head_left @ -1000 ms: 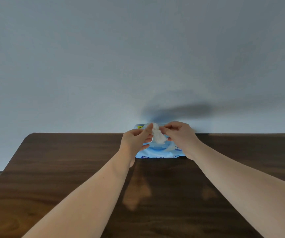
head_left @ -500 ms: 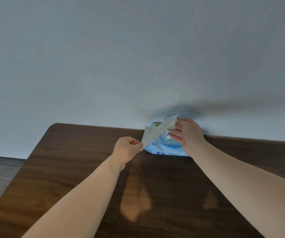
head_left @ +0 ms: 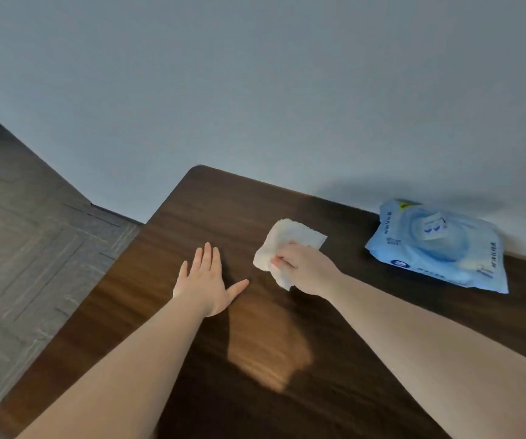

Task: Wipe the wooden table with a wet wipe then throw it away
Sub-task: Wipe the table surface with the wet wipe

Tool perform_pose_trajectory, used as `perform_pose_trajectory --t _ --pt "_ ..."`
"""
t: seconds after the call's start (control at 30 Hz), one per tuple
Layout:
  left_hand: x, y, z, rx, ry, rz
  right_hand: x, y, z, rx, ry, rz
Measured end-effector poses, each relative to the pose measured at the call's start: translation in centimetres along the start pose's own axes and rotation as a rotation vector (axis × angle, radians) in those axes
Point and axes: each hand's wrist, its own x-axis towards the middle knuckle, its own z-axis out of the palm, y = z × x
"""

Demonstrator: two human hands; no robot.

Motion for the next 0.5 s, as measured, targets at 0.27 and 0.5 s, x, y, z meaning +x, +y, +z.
perform_pose_trajectory --t 0.27,0.5 --pt "-0.8 -8.2 4.5 -0.062 0.025 -0.120 3.8 -0.6 7.2 -0.270 0.113 0.208" --pt "-0.1 -9.0 6.1 -0.109 0.095 -0.069 10.1 -6.5 9.6 -0.315 -0.034 0.079"
